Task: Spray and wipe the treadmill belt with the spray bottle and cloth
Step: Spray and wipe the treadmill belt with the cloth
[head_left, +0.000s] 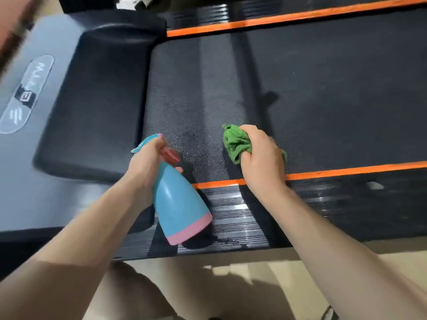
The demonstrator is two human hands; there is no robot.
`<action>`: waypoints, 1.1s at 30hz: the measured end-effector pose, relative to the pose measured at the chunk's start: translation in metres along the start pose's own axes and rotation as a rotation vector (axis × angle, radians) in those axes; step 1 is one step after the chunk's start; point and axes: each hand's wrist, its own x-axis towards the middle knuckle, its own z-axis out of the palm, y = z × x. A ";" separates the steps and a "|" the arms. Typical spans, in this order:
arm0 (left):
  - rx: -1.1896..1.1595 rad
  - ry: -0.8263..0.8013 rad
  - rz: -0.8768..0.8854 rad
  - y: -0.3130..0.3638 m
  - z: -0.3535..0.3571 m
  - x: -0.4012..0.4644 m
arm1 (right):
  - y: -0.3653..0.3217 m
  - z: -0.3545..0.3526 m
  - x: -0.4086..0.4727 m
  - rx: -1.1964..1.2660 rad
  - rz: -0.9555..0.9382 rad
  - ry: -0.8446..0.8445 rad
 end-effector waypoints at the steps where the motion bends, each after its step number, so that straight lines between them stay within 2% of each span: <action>1: -0.007 -0.009 0.018 0.001 -0.004 -0.003 | 0.000 0.000 0.000 0.022 0.015 -0.008; 7: -0.089 -0.015 0.128 0.021 -0.013 -0.010 | 0.004 -0.015 0.014 0.219 0.199 0.029; 10: -0.142 0.088 0.215 0.037 -0.019 0.000 | -0.002 -0.014 0.027 0.268 0.292 0.053; 12: -0.133 0.190 0.353 0.046 -0.024 0.008 | -0.009 -0.006 0.033 0.274 0.312 0.055; 16: -0.029 0.270 0.686 0.048 -0.039 0.023 | -0.025 0.019 0.033 0.257 0.112 0.019; 20: 0.073 0.273 0.837 0.048 -0.059 0.038 | -0.026 0.045 0.018 -0.120 -0.180 -0.288; 22: 0.068 0.286 0.872 0.047 -0.061 0.042 | -0.025 0.050 0.010 -0.267 -0.245 -0.339; 27: 0.025 0.441 0.922 0.048 -0.072 0.044 | -0.024 0.049 0.012 -0.409 -0.290 -0.256; 30: 0.192 0.446 0.946 0.043 -0.075 0.044 | -0.021 0.048 0.016 -0.549 -0.262 -0.214; 33: 0.350 0.461 0.958 0.033 -0.075 0.053 | -0.024 0.053 0.020 -0.599 -0.324 -0.223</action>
